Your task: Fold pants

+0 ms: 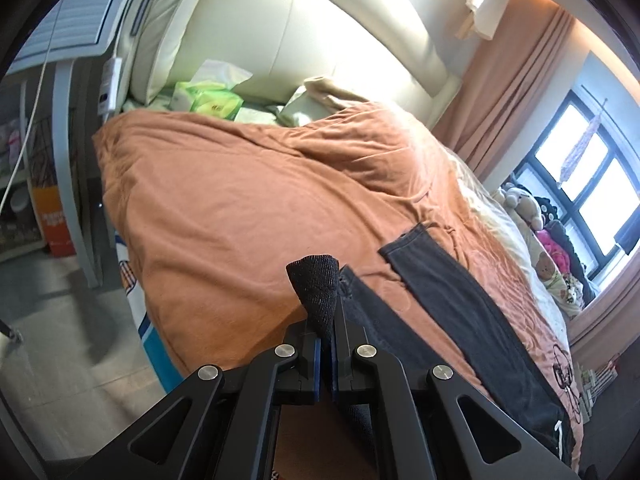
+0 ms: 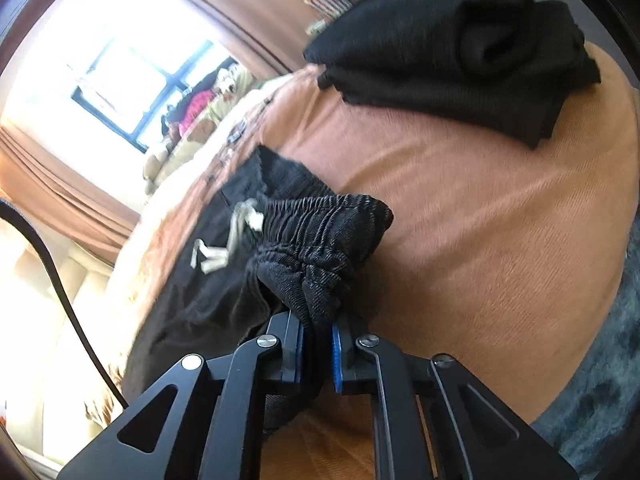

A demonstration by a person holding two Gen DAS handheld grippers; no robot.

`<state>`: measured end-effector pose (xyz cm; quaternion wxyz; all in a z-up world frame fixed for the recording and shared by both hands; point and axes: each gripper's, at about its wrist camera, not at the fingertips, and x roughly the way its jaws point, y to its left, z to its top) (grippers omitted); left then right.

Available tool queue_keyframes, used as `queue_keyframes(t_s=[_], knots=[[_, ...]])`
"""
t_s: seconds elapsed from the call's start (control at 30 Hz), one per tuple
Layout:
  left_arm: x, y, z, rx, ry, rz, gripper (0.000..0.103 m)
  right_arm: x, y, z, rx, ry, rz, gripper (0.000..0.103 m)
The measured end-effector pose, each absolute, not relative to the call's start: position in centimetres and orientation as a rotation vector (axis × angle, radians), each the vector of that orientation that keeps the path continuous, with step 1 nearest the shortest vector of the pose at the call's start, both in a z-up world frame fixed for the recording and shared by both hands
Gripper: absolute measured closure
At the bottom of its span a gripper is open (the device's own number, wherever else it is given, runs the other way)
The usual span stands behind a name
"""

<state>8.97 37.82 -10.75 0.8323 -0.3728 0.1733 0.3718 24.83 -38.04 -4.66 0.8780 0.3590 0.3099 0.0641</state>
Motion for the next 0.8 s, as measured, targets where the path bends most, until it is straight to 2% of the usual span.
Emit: queue_keyframes(t_s=[0.47,0.8], knots=[[14.0,38.4,-3.5,-0.687,0.286,0.705,0.1,28.0,-36.9,-2.0,0.72,0.58,0.179,0.097],[19.6,40.0,-1.0,-0.653,0.28,0.679,0.1,32.4,-35.9,-0.7,0.723,0.573,0.193,0.097]])
